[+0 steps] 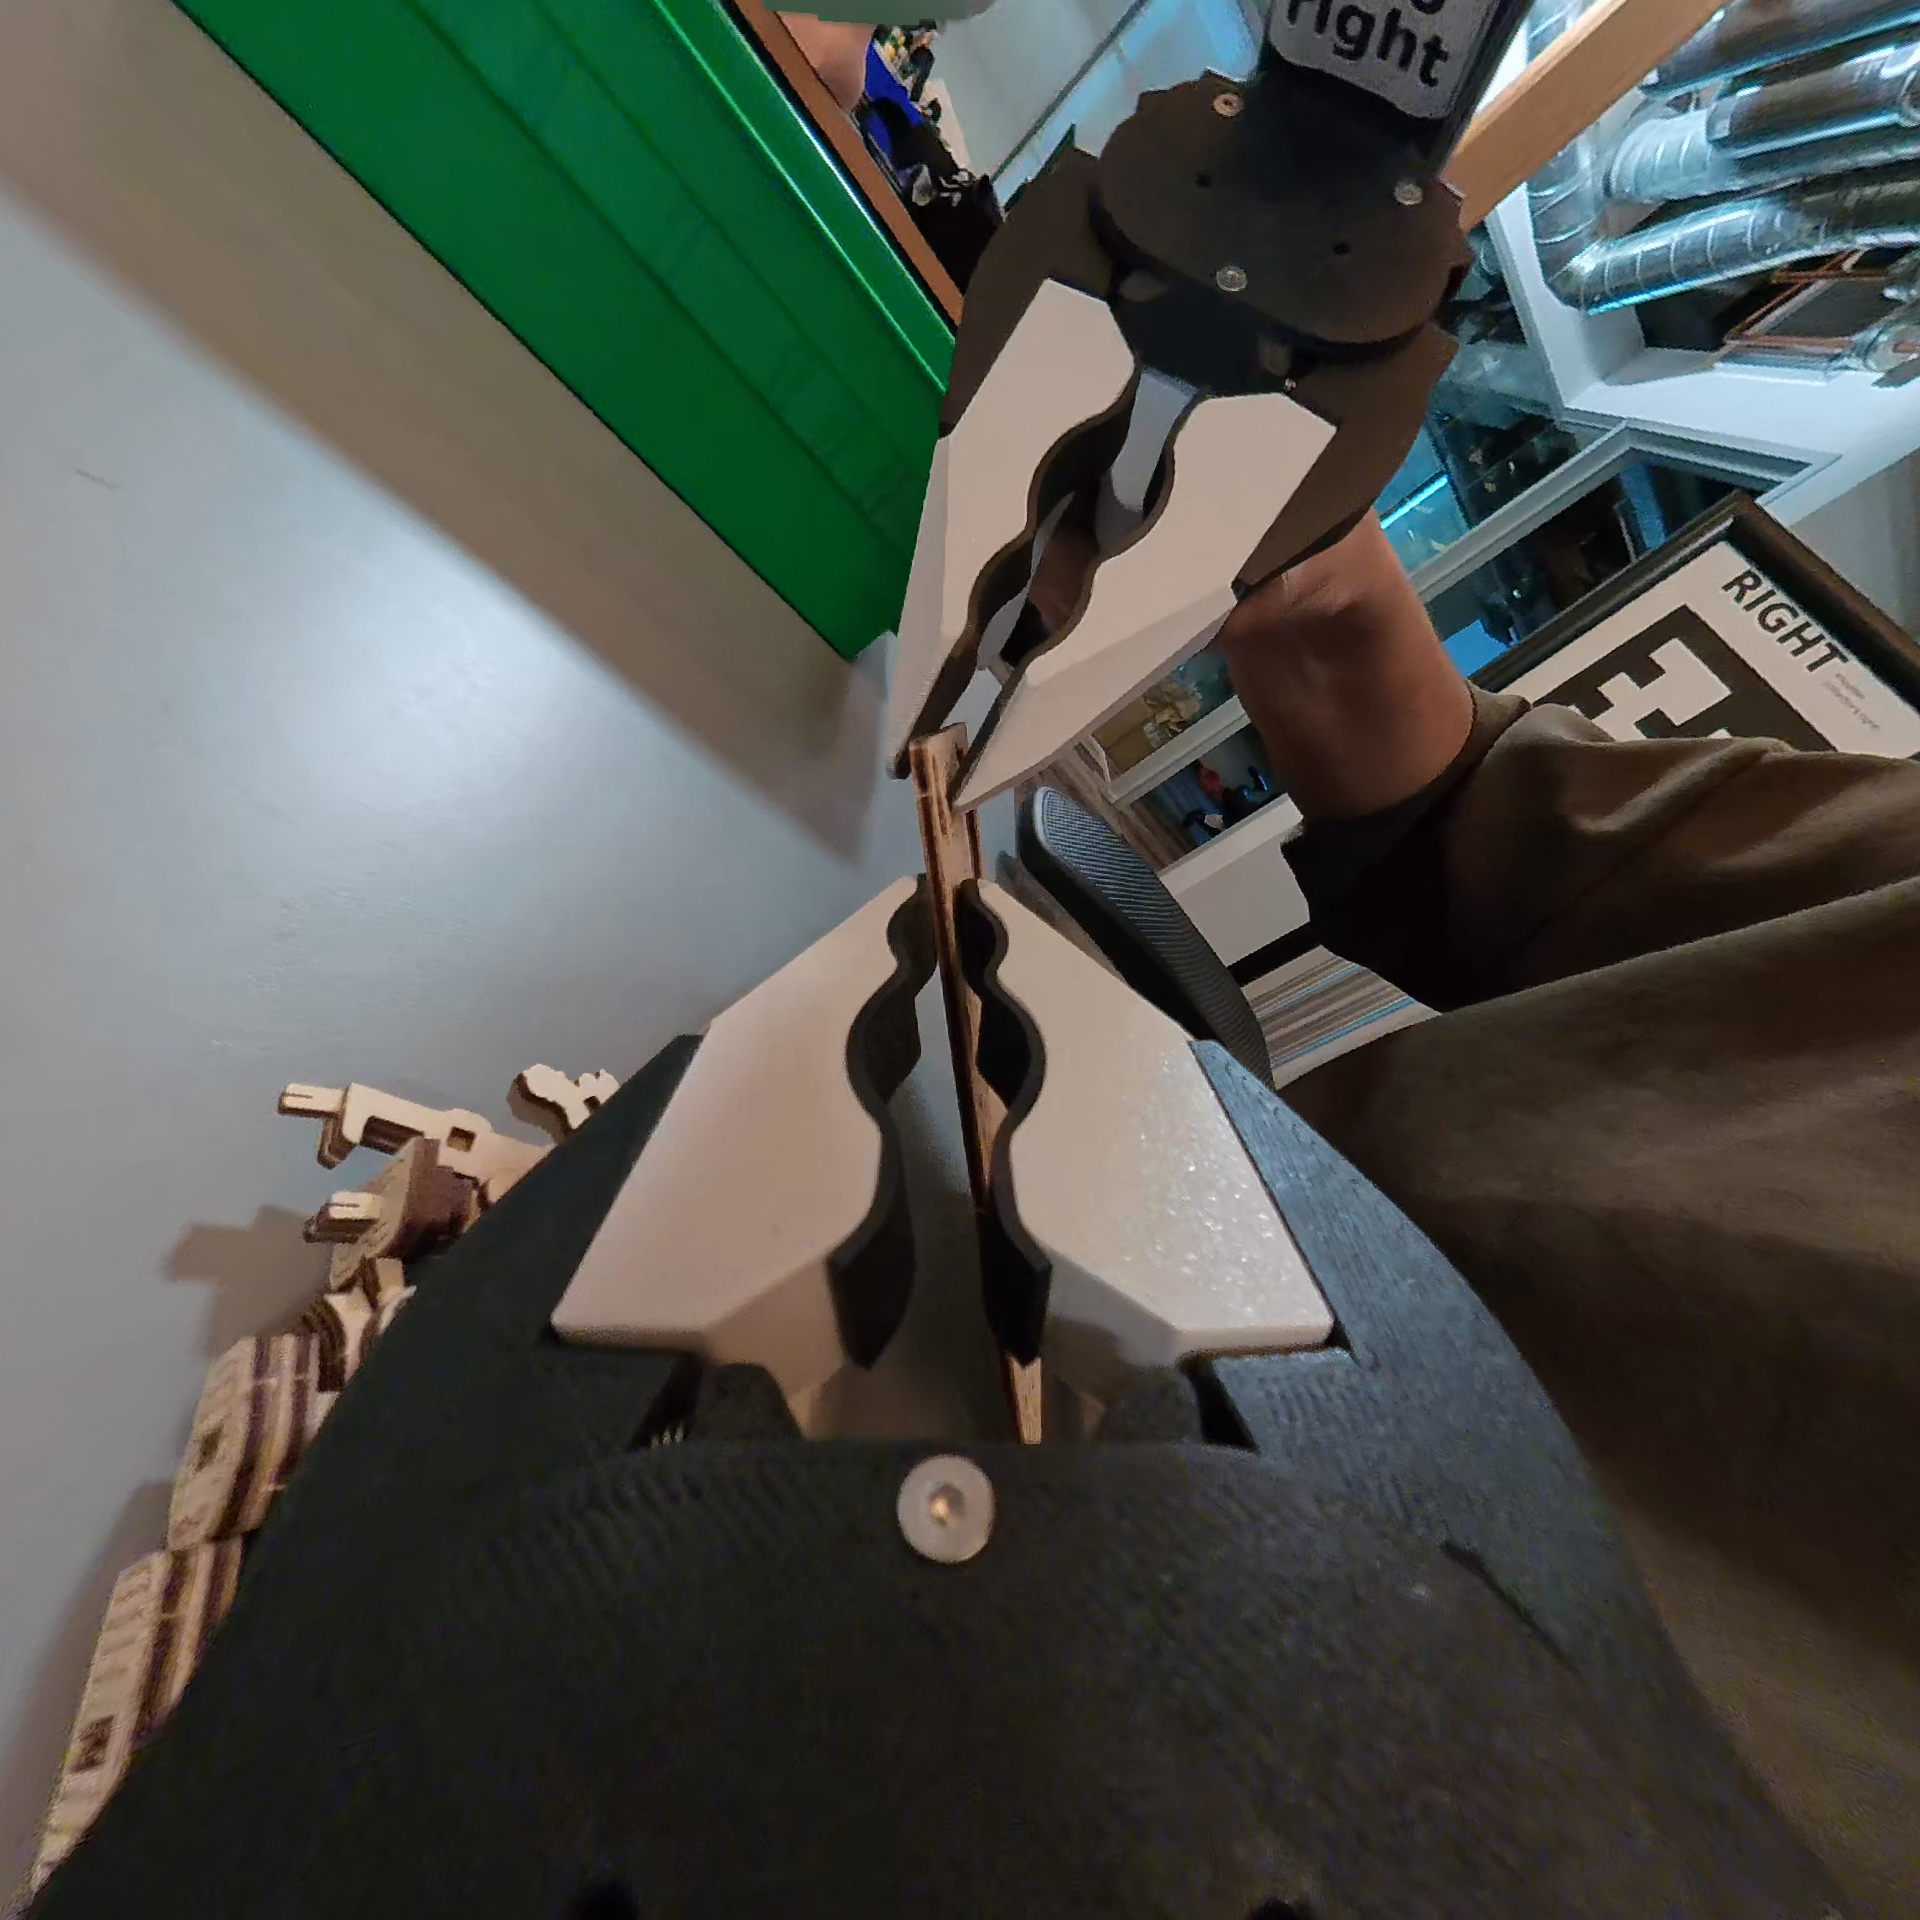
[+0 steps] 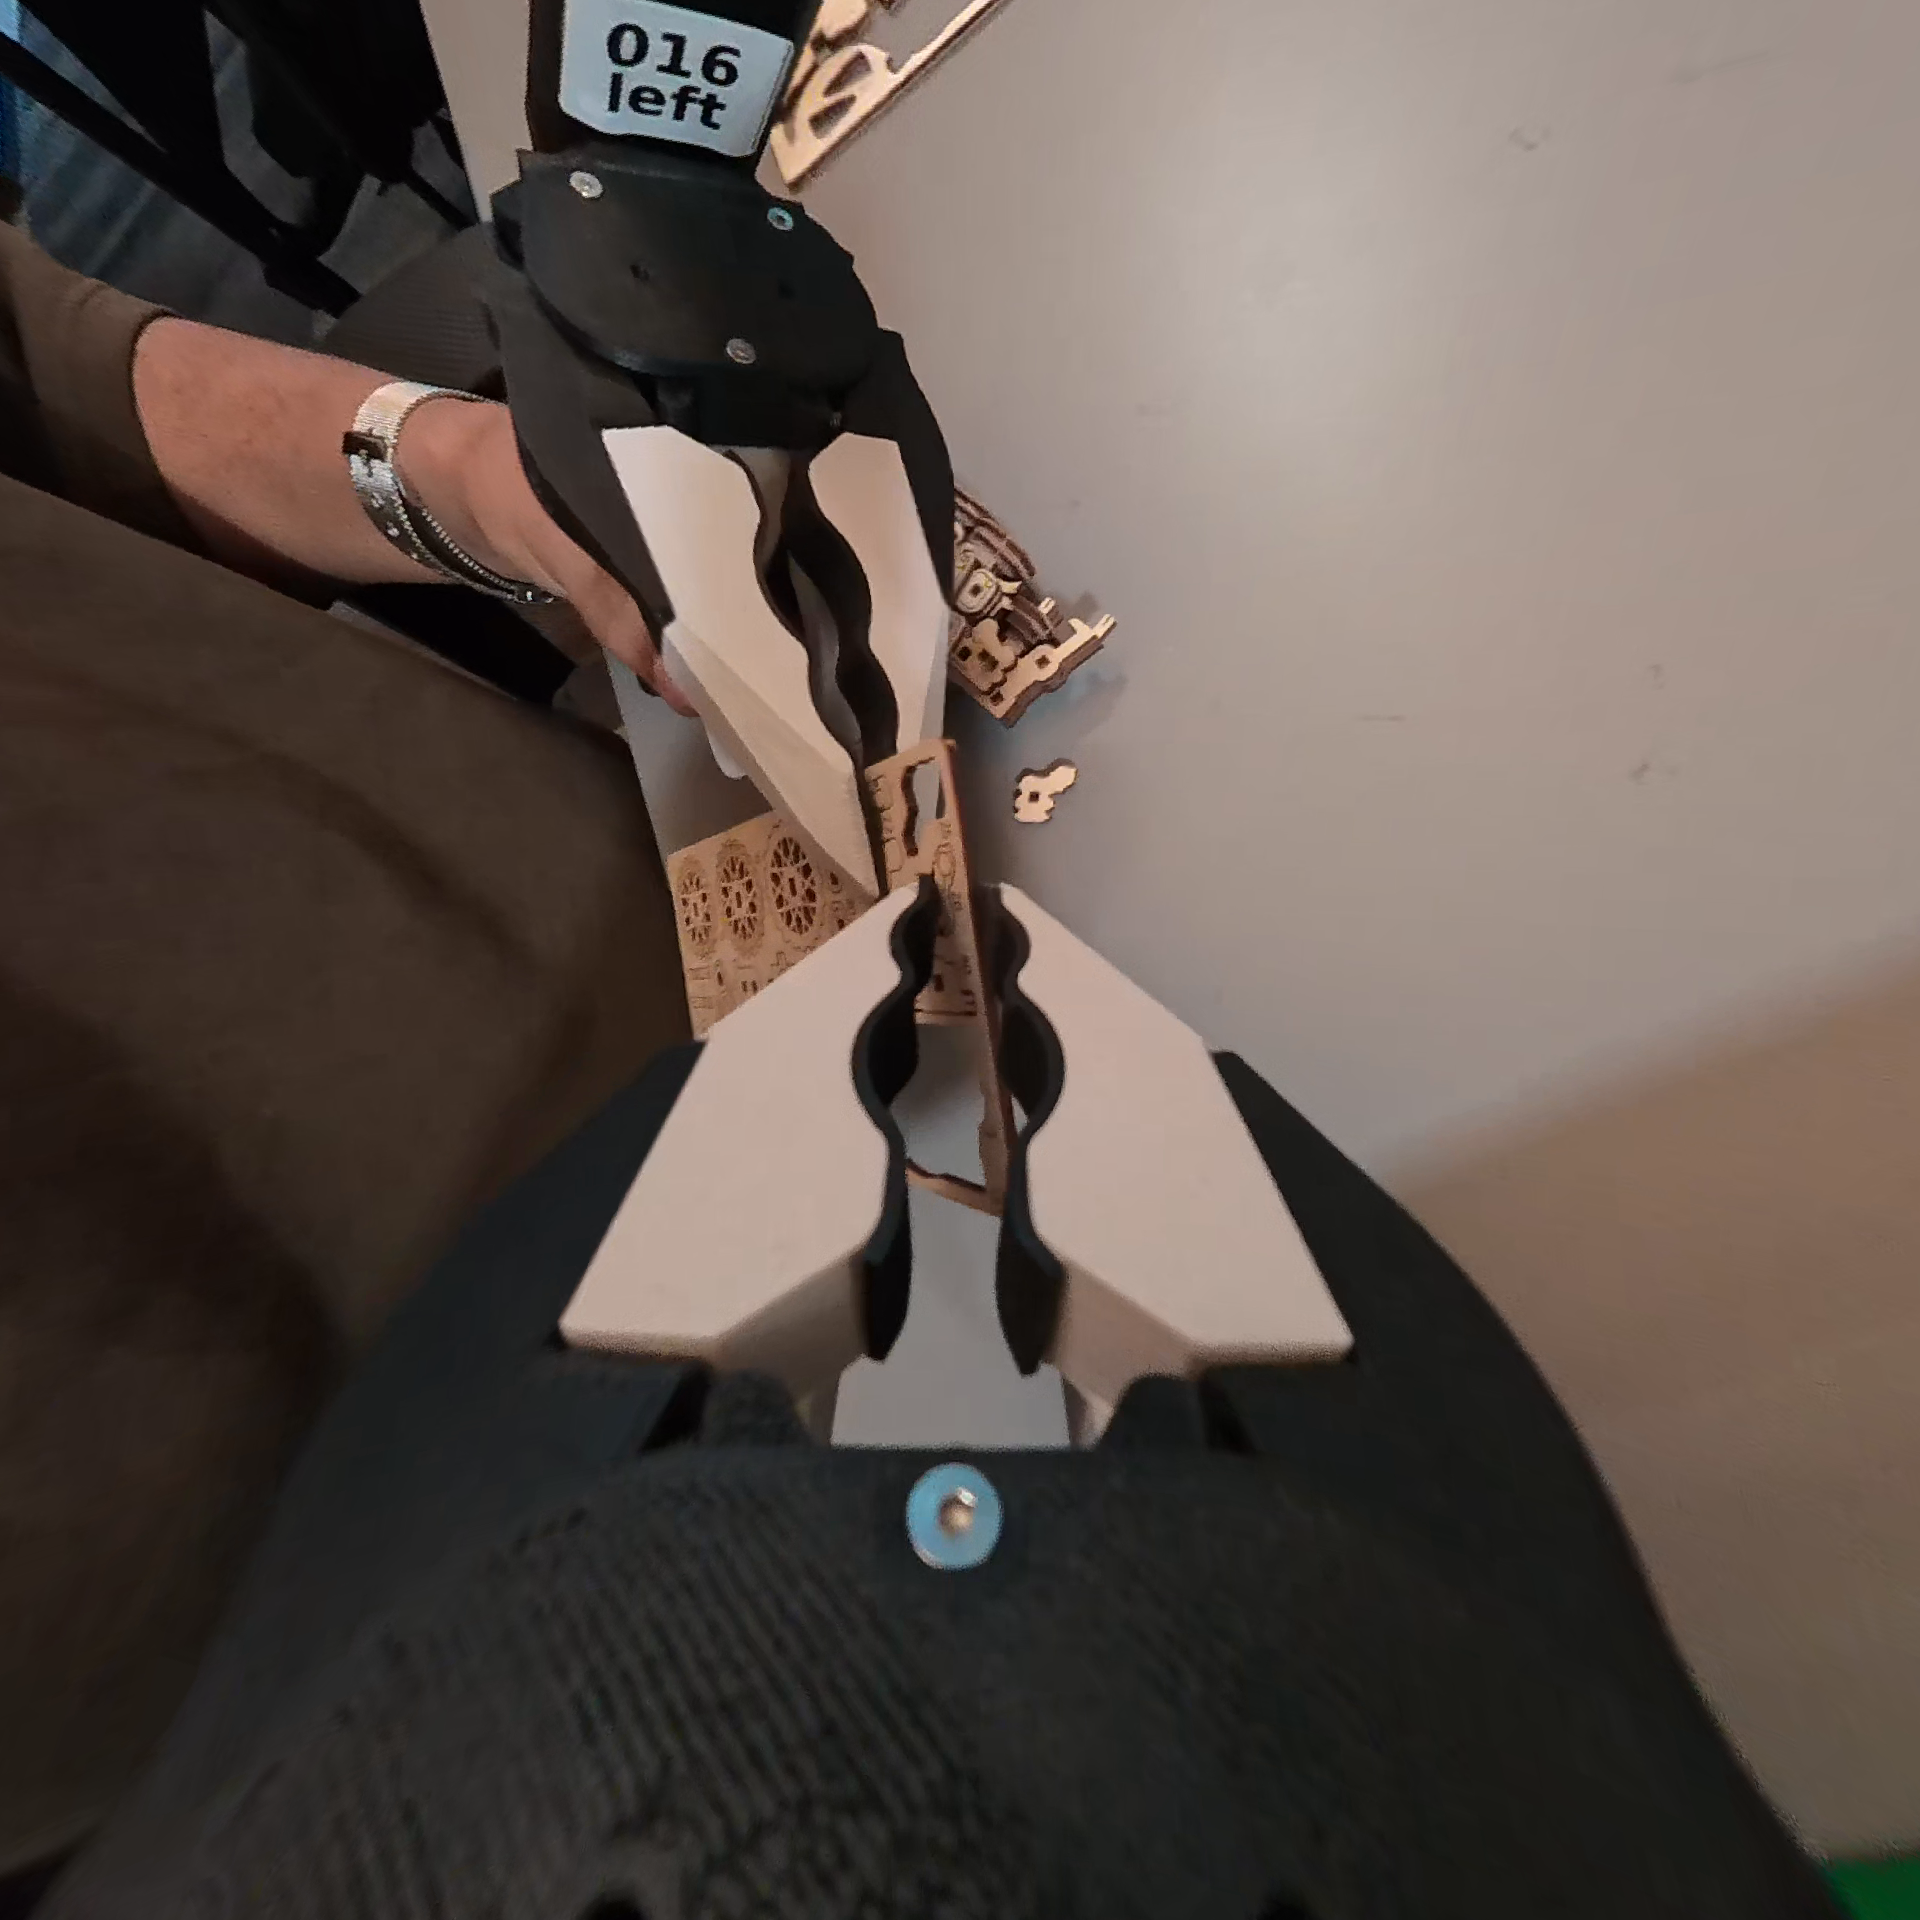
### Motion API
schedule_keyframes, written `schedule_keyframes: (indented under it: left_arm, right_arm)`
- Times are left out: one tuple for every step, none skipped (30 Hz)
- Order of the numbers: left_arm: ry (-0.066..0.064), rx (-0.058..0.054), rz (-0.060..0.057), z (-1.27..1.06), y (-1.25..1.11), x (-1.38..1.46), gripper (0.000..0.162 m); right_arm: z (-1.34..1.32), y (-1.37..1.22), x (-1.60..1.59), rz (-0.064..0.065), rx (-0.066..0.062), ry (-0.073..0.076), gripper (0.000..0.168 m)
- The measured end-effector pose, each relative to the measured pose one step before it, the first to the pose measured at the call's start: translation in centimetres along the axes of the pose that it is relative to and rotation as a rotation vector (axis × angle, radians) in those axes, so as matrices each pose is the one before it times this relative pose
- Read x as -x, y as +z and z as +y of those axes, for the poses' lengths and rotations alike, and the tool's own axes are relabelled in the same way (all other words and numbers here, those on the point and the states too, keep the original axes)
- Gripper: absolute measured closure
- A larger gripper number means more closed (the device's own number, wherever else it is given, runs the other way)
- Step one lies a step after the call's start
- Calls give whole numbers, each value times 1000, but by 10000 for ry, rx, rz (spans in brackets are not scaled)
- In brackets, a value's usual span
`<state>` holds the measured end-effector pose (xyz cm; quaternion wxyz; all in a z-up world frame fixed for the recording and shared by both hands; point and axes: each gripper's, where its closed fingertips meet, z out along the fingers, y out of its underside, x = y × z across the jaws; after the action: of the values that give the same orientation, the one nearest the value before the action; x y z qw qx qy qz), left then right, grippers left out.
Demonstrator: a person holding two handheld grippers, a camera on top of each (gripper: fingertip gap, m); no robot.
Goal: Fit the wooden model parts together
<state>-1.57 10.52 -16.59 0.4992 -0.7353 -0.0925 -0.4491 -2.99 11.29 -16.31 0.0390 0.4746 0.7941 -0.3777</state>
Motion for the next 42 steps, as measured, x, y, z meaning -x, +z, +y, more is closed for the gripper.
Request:
schedule_keyframes:
  left_arm:
    - [-58,-16,-26,29,-5,153,160]
    - [-70,-11,-13,13,-13,133,160]
    - [-53,-5,-10,29,-10,106,160]
    - [-42,24,-11,57,26,105,160]
    - [-23,47,-106,71,149,143,160]
    - [211,184,-260,333,177,385,158]
    - [24,76,-92,149,52,235,158]
    - [-233,-59,127,-139,-76,-16,159]
    - [-160,-134,167,-227,-103,-122,159]
    - [-87,-157,83,-263,-100,-110,160]
    - [-13,-64,-9,-159,-58,-68,160]
    - [100,37,-68,9,15,-36,159]
    - [114,30,-75,32,34,-35,159]
    - [31,3,-34,7,24,-42,159]
    - [-26,-12,46,5,3,-99,159]
    - [-63,-18,84,-2,3,-127,160]
    - [-45,-11,50,8,-2,-68,160]
    - [-8,-18,34,-5,-7,-67,160]
    - [0,-18,41,-39,1,-84,160]
    - [11,-42,38,-70,-13,-82,160]
    - [23,-73,45,-114,-32,-106,160]
    - [9,-58,41,-96,-25,-97,160]
    - [31,-2,50,-15,9,-91,160]
    - [56,22,63,36,24,-147,160]
    - [84,32,71,45,45,-188,160]
    - [119,-59,70,-133,-21,-242,158]
    - [139,-162,213,-375,-124,-492,154]
    - [136,-154,290,-448,-203,-628,149]
    - [156,-148,211,-476,-289,-513,148]
    - [184,-197,82,-498,-362,-266,149]
    - [153,-207,0,-475,-398,-75,151]
    - [61,-205,-13,-459,-387,29,152]
    - [-29,-210,59,-466,-313,-23,153]
    - [-97,-175,22,-370,-243,76,152]
    - [-76,-114,-18,-208,-137,128,152]
    - [-30,-12,9,9,-19,64,148]
    - [18,99,55,183,85,-82,144]
    - [59,182,70,313,189,-172,140]
    - [120,228,42,381,250,-185,137]
    - [208,250,-26,431,286,-136,134]
    - [303,253,-100,429,292,-85,134]
    - [355,247,-162,404,271,-29,133]
  right_arm:
    - [22,115,-133,111,20,0,161]
    - [19,97,-101,92,25,-5,161]
    - [27,87,-107,89,30,-13,161]
    - [116,109,-245,214,78,-93,164]
    - [315,258,-367,380,204,-263,164]
    - [356,291,-239,330,248,-269,164]
    - [101,148,-87,180,68,-164,164]
    - [-147,-41,-21,13,-102,3,164]
    - [-261,-136,1,-105,-187,147,164]
    - [-292,-129,-22,-114,-236,152,163]
    - [-148,-62,-2,-104,-167,95,163]
    - [-7,-32,6,-97,-64,77,163]
    - [34,-25,0,-60,-30,51,162]
    - [19,-50,-40,-9,-31,39,160]
    - [17,-85,-46,3,-27,44,156]
    - [-43,-121,8,-27,-57,27,154]
    - [-96,-164,-2,-17,-97,30,154]
    - [-88,-190,20,-27,-81,29,153]
    - [-51,-171,86,-64,-60,7,154]
    - [-22,-142,111,-71,-52,3,156]
    - [11,-94,138,-102,-41,13,159]
    - [3,-76,184,-137,-57,29,162]
    - [-1,-71,143,-126,-51,64,163]
    - [62,-100,182,-151,20,54,163]
    - [66,-141,236,-178,56,0,164]
    - [-9,-178,237,-148,27,-40,164]
    - [-65,-208,267,-131,0,-85,164]
    - [-136,-241,343,-170,-36,-151,164]
    - [-138,-256,312,-155,-41,-206,164]
    - [-88,-250,149,-87,-36,-222,164]
    - [-51,-232,146,-126,-58,-193,165]
    - [-106,-225,185,-195,-119,-116,165]
    - [-176,-200,240,-250,-194,-61,165]
    - [-260,-165,369,-324,-251,-81,165]
    - [-253,-120,486,-368,-253,-111,166]
    - [-221,-82,387,-298,-227,-70,166]
    - [-183,-40,247,-206,-184,-12,166]
    - [-140,-17,198,-173,-154,-1,167]
    - [-137,1,231,-188,-146,-8,165]
    - [-138,6,268,-215,-147,6,165]
    - [-144,27,338,-264,-144,20,166]
    - [-193,36,396,-306,-165,54,167]
